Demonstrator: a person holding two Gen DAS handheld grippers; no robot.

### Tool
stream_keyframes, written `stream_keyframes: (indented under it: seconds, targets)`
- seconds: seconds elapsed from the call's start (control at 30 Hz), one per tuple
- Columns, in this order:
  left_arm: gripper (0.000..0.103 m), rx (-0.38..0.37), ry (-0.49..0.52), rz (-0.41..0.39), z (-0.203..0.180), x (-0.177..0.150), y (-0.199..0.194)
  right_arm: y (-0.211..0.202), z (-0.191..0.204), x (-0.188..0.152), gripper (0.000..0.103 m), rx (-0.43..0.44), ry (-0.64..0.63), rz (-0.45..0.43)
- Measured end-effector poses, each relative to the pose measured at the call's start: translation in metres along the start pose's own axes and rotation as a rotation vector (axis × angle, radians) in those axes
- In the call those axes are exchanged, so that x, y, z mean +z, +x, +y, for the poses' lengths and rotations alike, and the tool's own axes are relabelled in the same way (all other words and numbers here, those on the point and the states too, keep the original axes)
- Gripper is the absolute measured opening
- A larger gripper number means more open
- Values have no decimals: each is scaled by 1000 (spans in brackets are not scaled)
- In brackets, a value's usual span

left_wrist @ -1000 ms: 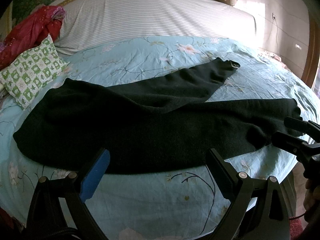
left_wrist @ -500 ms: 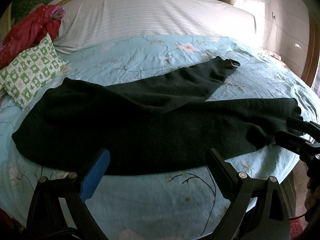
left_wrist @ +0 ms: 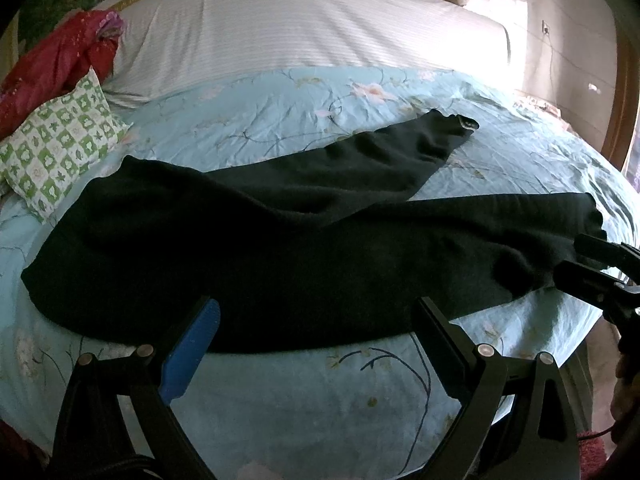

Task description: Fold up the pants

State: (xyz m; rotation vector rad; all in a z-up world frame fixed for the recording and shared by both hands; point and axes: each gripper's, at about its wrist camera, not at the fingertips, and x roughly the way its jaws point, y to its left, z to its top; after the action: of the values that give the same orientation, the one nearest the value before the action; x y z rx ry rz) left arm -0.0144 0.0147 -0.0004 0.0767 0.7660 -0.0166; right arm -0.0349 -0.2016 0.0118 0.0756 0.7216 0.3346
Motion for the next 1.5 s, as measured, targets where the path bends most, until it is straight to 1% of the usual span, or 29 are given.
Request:
stream_keyframes:
  seconds: [0.03,0.07,0.1,0.2,0.33,0.43,0.53,0.63,0.73,0.8,0.87,0.97,1.03,1.07,1.13,1.17,1.23,1.3,1.37,1.43,1.47,1.5]
  targets:
    - [97,-2,2,2,0,0,1,0,0,0,94,-5,0,21]
    - [97,-5,6,4,-1,1,1,-1,-1,0,94,2,0,-1]
    - [97,-8,11,4,-2,2,2,0,0,1,94,3,13,33]
    - [97,-13,32,-2,-6,6,2,-4,-3,1,94,4,27,17]
    - [97,-26,41,-5,-11,11,3,-6,-7,2,94,8,63,38]
    - [97,-44,51,6,-16,15,6,-8,-11,3,94,12,80,33]
    - [97,-69,85,7,-25,23,7,-17,-21,1,94,-6,82,-12]
    - [97,-99,146,3,-42,35,10,-30,-34,-2,94,-35,103,-46]
    - [97,-144,203,8,-63,51,15,-46,-60,-8,94,-80,168,-79]
    - [97,-190,243,19,-80,62,20,-52,-78,-12,94,-108,210,-96]
    - [98,-251,284,37,-98,74,26,-54,-94,-15,94,-144,244,-88]
    - [98,-357,351,95,-123,90,37,-52,-118,-20,93,-154,316,-82]
    - [98,-397,398,117,-139,98,43,-51,-126,-21,86,-154,345,-68]
    - [98,-410,428,124,-150,102,48,-50,-129,-22,84,-152,356,-62]
    - [98,-434,473,150,-166,107,57,-47,-133,-23,75,-142,364,-53]
    - [98,-448,501,179,-176,109,64,-44,-134,-23,73,-137,372,-42]
    - [98,-480,545,219,-193,113,75,-42,-137,-24,65,-133,380,-33]
    - [98,-500,594,256,-211,114,87,-41,-140,-24,61,-124,386,-33]
    - [96,-533,652,318,-233,111,99,-41,-143,-23,56,-109,392,-29]
    - [85,-551,698,359,-248,105,109,-40,-146,-23,45,-90,395,-23]
    - [74,-556,709,375,-252,102,111,-39,-148,-24,42,-79,398,-14]
    - [62,-564,716,391,-256,100,115,-39,-150,-24,35,-66,401,-11]
